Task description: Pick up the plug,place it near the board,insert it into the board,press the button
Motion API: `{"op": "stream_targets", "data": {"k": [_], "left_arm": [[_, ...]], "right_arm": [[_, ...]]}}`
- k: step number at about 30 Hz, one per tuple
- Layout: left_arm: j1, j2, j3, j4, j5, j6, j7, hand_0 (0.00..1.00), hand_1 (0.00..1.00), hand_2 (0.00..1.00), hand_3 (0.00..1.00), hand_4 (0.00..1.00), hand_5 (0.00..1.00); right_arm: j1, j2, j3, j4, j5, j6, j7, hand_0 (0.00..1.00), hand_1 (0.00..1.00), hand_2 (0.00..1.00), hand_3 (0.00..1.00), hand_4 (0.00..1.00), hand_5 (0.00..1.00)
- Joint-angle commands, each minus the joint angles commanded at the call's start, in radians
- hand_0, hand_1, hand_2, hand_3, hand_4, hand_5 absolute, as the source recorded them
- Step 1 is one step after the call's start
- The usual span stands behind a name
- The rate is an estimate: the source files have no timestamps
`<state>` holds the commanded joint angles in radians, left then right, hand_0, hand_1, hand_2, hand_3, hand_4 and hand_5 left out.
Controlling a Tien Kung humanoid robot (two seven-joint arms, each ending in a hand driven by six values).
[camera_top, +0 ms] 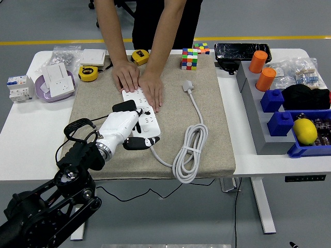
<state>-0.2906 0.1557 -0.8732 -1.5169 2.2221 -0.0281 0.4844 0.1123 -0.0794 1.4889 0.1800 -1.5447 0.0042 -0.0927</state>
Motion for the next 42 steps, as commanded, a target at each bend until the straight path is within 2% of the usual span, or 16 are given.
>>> {"op": "stream_targets", "data": {"k": [3,4,16,21,23,39,40,42], "left_arm": [[-0.003,-0.002,0.010,0.012,-0.005,-0.014,0.004,0.169,0.048,0.146,0.833,0.554,0.214],[-0.004,-0.004,0.013,0.018,-0.005,-0.015,0.003,0.159,0.045,0.145,0.831,0.461,0.143],[-0.048,-0.025,0.048,0.089,0.001,-0.041,0.001,0.159,0.042,0.144,0.825,0.478,0.106],[-0.053,-0.023,0.056,0.112,-0.003,-0.055,0.007,0.159,0.042,0.144,0.825,0.478,0.106],[-0.054,-0.020,0.056,0.116,-0.004,-0.061,0.011,0.158,0.042,0.145,0.807,0.479,0.072],[-0.048,-0.013,0.060,0.132,0.008,-0.082,0.034,0.159,0.041,0.145,0.787,0.479,0.028],[-0.049,-0.013,0.061,0.133,0.008,-0.086,0.035,0.159,0.041,0.144,0.755,0.483,0.021],[-0.052,-0.011,0.063,0.136,0.007,-0.097,0.042,0.159,0.041,0.144,0.755,0.483,0.021]], "right_arm": [[-0.002,0.000,0.004,0.000,-0.004,0.000,-0.001,0.821,0.733,0.740,0.775,0.998,0.923],[-0.002,0.001,0.004,0.000,-0.004,0.000,-0.001,0.821,0.733,0.741,0.775,0.998,0.922],[0.000,0.000,0.000,0.000,-0.004,0.000,-0.001,0.822,0.733,0.741,0.775,0.998,0.922],[-0.002,-0.001,0.002,0.000,-0.007,0.000,-0.002,0.822,0.733,0.741,0.775,0.998,0.922],[-0.003,0.000,0.002,0.000,-0.008,0.001,-0.002,0.822,0.733,0.741,0.775,0.998,0.922],[-0.005,0.000,-0.001,0.000,-0.005,0.001,-0.001,0.822,0.733,0.741,0.775,0.998,0.921],[-0.004,0.000,-0.002,0.000,-0.004,0.001,-0.001,0.822,0.733,0.741,0.775,0.998,0.921],[-0.003,-0.001,-0.001,0.000,-0.004,0.000,-0.001,0.822,0.733,0.741,0.775,0.998,0.921]]}}
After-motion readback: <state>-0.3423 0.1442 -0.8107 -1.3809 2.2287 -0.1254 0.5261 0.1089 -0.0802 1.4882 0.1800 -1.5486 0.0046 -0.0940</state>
